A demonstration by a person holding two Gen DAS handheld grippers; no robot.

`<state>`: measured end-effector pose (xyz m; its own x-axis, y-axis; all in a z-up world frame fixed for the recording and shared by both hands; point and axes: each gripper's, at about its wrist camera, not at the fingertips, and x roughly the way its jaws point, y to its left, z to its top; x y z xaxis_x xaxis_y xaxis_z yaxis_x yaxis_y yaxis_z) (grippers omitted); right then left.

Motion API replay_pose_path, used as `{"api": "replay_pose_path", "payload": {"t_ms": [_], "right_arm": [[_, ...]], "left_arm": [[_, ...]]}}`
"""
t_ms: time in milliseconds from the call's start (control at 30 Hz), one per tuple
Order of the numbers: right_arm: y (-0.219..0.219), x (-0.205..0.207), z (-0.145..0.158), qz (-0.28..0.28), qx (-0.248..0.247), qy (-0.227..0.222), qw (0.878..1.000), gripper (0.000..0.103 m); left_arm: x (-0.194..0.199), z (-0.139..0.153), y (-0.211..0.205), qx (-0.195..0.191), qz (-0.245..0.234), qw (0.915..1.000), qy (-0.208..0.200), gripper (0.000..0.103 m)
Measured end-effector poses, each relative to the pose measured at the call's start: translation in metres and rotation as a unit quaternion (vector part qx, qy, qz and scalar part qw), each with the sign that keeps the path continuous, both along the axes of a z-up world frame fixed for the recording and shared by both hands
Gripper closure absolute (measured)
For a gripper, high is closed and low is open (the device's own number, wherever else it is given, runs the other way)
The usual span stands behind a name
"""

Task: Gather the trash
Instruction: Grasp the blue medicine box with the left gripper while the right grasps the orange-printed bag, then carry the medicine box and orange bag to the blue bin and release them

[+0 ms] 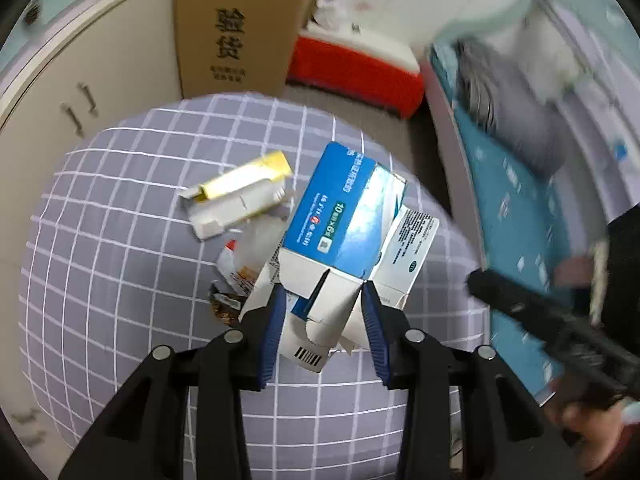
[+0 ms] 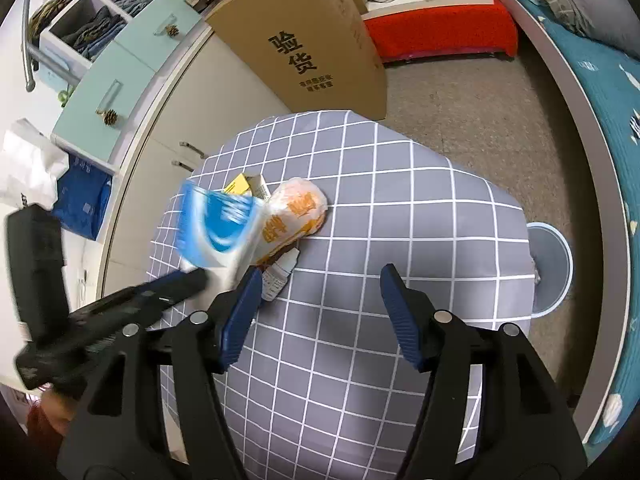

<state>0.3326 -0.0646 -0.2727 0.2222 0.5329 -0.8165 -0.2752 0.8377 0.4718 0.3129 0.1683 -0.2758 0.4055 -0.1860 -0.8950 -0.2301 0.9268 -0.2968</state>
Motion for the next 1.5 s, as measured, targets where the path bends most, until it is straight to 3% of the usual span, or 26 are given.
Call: {"api": "replay_pose_path", "payload": {"t_ms": [267,433,700,867,967,1033,1233,1500], "right_arm": [[0.036,0.010,-0.010,0.023,-0.001,0.007,1.000,0.042],[0.059,0.020,-0.022,0.014,-0.003,0.012,1.000,0.034],[0.083,0.042,-0.065,-0.033,0.016,0.069,0.997,0.031],[0.091,0.047,-0.081,-0.032,0.026,0.079,0.996,0.031],[0.089,0.051,-0.083,-0.019,0.043,0.082,0.996,0.052],[0.084,0.052,-0.083,-0.014,0.053,0.089,0.994,0.058],[0.051,0.052,-0.063,-0.011,0.084,0.086,0.993,0.061],[-0.040,0.053,-0.003,-0.020,0.061,0.014,0.998,0.061]], "left_arm": [[-0.027,0.025,0.054,-0.027,0.122,0.9914,-0.037,0.065],[-0.022,0.025,0.073,-0.026,0.157,0.9863,-0.044,0.065],[-0.002,0.013,0.078,0.005,0.149,0.9879,-0.042,0.065],[0.009,0.003,0.079,0.014,0.145,0.9889,-0.032,0.065],[0.014,0.001,0.077,0.017,0.142,0.9893,-0.029,0.065],[0.016,0.005,0.073,0.017,0.142,0.9893,-0.031,0.065],[0.022,0.022,0.048,0.012,0.133,0.9902,-0.039,0.065],[0.039,0.052,-0.034,-0.019,0.091,0.9940,-0.058,0.065]]}}
